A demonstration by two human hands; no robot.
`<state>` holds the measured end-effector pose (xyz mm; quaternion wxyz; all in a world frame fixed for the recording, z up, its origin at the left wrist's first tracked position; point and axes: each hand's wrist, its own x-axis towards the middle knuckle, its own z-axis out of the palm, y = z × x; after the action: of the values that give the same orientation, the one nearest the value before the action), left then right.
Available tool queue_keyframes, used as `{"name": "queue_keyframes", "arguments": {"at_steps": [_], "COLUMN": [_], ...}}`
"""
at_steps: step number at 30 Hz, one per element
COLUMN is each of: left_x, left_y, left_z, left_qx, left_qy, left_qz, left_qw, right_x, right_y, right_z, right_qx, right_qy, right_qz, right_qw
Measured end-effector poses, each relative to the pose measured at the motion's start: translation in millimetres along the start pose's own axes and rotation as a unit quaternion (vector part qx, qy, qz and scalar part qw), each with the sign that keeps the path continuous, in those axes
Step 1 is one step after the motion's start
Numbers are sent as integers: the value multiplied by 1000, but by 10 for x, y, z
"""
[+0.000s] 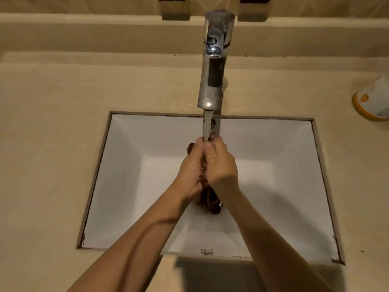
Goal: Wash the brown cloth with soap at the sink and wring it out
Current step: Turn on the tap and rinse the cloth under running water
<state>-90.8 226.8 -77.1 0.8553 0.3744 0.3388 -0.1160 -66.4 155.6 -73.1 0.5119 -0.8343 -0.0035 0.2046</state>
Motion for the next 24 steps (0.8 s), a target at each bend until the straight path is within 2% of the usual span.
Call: {"name": "queue_keyframes", "arguments": {"at_steps": [2, 4, 6, 8, 11, 12, 16, 19, 21, 24], "left_x": [-30, -64, -81, -107, -55, -25, 60, 7, -48, -63], "left_y": [1, 31, 76, 146, 248, 271, 262, 213, 226, 262], "left_z": [2, 19, 76, 151, 200, 184, 40, -100, -140, -78], "left_qx": [57, 111, 132, 89, 2, -4, 90, 198, 202, 101], "left_qy": [12, 32, 62, 63, 56, 70, 118, 96, 72, 70], "left_qz": [30, 77, 129, 169, 186, 185, 157, 115, 88, 41], "left_qw": [998, 990, 981, 980, 981, 980, 976, 969, 973, 992], "right_x": [104, 137, 143, 138, 56, 23, 19, 85, 87, -37], "right_y": [-37, 4, 103, 190, 312, 329, 333, 255, 202, 144], "right_z": [-53, -56, -69, -148, -332, -394, -592, -699, -731, -673], "right_qx": [-3, 0, 66, 152, 132, 120, 121, 91, 50, 3], "right_qy": [-5, -13, -37, -108, -244, -263, -210, -180, -183, -171], "right_qz": [25, 3, 14, 52, 25, 12, -65, -131, -154, -160], "right_qw": [1000, 1000, 997, 981, 960, 957, 968, 971, 970, 972]}}
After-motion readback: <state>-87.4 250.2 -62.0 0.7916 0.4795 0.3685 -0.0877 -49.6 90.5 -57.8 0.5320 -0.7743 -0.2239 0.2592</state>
